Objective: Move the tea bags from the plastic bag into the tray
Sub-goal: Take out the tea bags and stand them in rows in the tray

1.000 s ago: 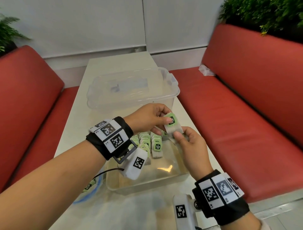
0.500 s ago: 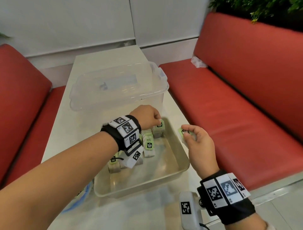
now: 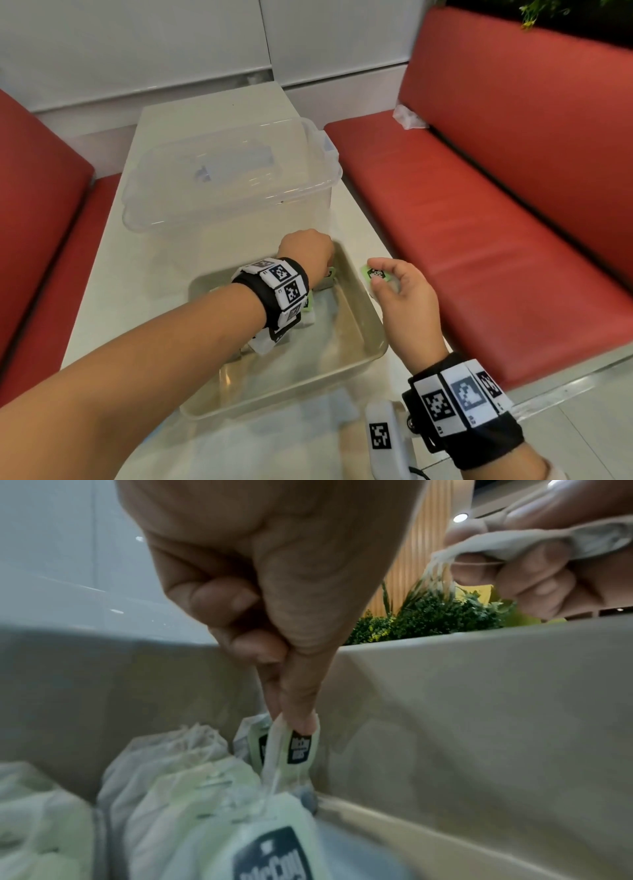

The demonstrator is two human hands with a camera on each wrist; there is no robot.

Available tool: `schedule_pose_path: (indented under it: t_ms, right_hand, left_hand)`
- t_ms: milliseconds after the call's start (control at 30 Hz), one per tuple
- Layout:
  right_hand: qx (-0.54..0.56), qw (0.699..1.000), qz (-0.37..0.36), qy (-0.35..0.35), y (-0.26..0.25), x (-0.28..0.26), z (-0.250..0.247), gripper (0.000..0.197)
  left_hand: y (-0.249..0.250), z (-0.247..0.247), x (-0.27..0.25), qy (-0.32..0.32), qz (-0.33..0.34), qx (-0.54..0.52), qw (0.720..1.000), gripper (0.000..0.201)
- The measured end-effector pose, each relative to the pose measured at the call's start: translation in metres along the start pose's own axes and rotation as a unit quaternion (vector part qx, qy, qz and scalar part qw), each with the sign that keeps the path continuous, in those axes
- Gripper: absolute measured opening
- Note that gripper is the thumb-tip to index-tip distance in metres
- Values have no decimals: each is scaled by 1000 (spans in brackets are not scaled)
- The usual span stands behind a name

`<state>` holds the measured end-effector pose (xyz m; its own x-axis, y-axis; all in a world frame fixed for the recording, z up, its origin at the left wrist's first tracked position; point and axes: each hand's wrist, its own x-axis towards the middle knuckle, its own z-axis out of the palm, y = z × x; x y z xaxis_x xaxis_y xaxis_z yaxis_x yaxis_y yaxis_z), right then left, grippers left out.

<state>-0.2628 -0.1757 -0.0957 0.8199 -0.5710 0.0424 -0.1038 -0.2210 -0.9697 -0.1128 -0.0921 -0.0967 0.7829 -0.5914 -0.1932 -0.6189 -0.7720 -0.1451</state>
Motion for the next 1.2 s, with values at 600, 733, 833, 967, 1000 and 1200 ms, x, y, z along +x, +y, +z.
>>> schedule_pose_path:
  t_ms: [600,733,833,967,1000,1200]
  right_hand:
    - [4,1000,7,-7,5,5,-1,32]
    - [0,1000,-1,-12,4,5,-2,33]
    - [-2,1000,-14,-19,3,5,-2,37]
    - [15,999,-42,-12,0,5,0,45]
    - [15,999,-46,-14,-1,6,0,45]
    - [31,996,-70,-41,-11,7,5,50]
  left_hand:
    - [-6,4,2,108,1,11,994,44]
    - [-7,8,5,111,0,3,994,45]
    - [-7,5,3,105,4,-21,994,46]
    - [-12,-14,-13,136,4,-204,970,44]
    - [-14,-20,-17,130,16,-262,956,40]
    - [-15,-47,-47,-32,99,-511,853,8]
